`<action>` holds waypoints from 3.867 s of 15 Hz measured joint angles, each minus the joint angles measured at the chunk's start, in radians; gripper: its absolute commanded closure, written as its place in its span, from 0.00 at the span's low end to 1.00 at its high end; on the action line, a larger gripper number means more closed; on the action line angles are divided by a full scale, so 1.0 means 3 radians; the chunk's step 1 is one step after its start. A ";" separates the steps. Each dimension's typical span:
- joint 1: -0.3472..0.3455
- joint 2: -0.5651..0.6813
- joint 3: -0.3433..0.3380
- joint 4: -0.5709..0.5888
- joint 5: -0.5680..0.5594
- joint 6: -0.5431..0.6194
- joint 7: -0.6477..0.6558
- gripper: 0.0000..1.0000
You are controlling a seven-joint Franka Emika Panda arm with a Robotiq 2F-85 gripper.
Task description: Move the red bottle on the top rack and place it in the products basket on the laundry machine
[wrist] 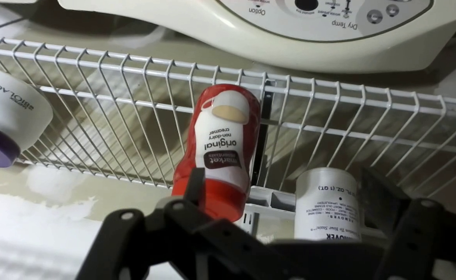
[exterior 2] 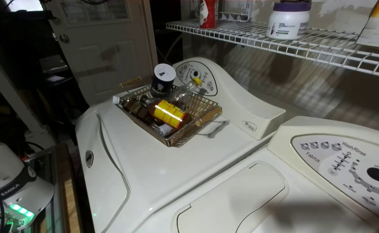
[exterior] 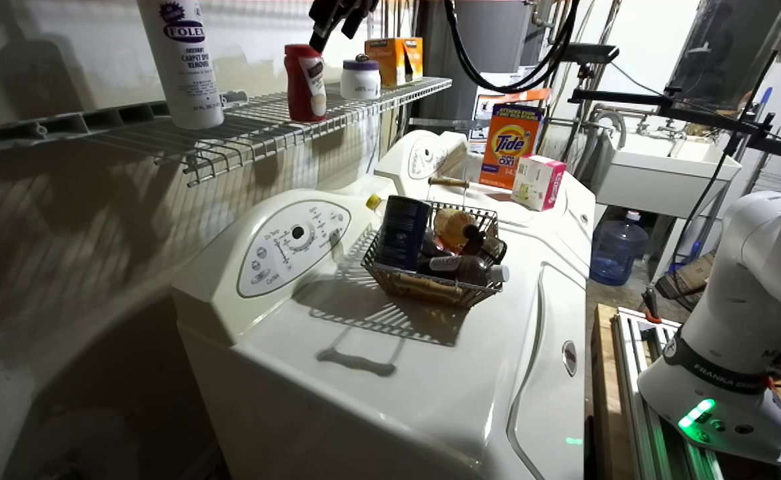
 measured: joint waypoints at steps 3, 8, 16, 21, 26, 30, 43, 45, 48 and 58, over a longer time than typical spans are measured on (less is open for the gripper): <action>0.0020 0.0009 -0.0077 0.0000 0.0043 0.0007 0.0001 0.00; 0.0019 0.0108 -0.0211 0.0101 0.0158 0.0038 -0.0033 0.00; 0.0024 0.0434 -0.0271 0.0436 0.0303 0.0186 -0.0121 0.00; 0.0031 0.0579 -0.0324 0.0583 0.0303 0.0253 -0.0130 0.00; 0.0048 0.0679 -0.0369 0.0654 0.0303 0.0217 -0.0130 0.00; 0.0057 0.0738 -0.0401 0.0703 0.0303 0.0164 -0.0130 0.00; 0.0030 0.0944 -0.0419 0.0927 0.0534 0.0133 -0.0182 0.48; 0.0019 0.0963 -0.0419 0.0950 0.0540 0.0131 -0.0182 0.48; 0.0015 0.0973 -0.0419 0.0971 0.0542 0.0113 -0.0182 0.48; 0.0043 0.0686 -0.0415 0.0915 0.0430 -0.0149 -0.0194 0.48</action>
